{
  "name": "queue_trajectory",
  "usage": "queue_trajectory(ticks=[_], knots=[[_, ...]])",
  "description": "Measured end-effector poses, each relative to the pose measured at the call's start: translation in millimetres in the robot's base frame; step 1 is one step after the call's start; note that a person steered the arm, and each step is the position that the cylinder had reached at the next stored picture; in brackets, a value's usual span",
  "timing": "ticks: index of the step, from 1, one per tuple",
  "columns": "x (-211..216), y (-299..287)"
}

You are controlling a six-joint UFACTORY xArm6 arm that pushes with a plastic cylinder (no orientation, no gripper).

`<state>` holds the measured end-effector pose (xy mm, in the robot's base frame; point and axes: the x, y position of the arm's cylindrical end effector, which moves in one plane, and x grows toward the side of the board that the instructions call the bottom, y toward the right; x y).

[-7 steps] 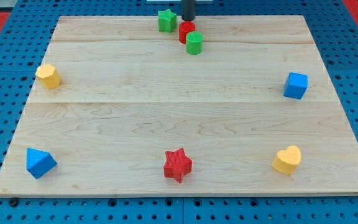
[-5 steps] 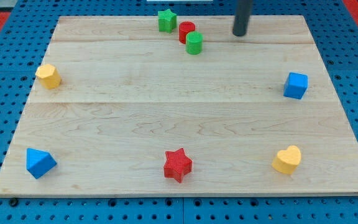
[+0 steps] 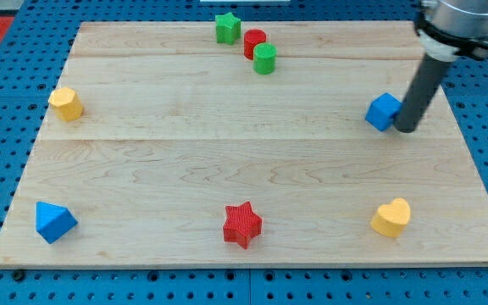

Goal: Move the blue cube to green circle

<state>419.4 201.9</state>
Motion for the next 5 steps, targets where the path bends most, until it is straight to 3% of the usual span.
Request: queue_trajectory(ticks=[2,5], knots=[[-38,-70],[-74,-49]])
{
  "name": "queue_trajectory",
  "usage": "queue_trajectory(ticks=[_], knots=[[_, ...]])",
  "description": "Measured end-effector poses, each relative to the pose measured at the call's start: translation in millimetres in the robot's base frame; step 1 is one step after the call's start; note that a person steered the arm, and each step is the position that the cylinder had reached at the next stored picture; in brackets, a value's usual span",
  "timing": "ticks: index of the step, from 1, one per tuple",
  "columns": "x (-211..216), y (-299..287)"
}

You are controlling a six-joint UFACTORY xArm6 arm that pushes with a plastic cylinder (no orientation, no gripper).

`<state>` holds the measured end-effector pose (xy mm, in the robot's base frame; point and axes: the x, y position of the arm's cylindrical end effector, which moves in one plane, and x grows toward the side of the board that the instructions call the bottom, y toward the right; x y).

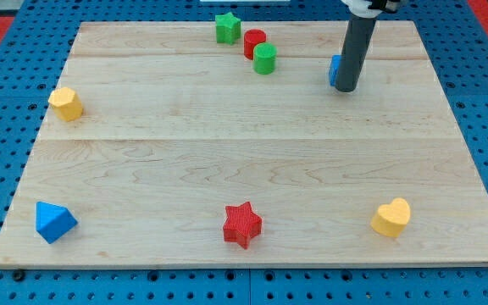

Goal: Move the blue cube to green circle

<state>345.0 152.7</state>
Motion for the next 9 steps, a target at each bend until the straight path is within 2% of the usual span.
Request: queue_trajectory(ticks=[1,2,5,9], knots=[[-2,40],[-16,37],[-72,-107],[-76,-111]])
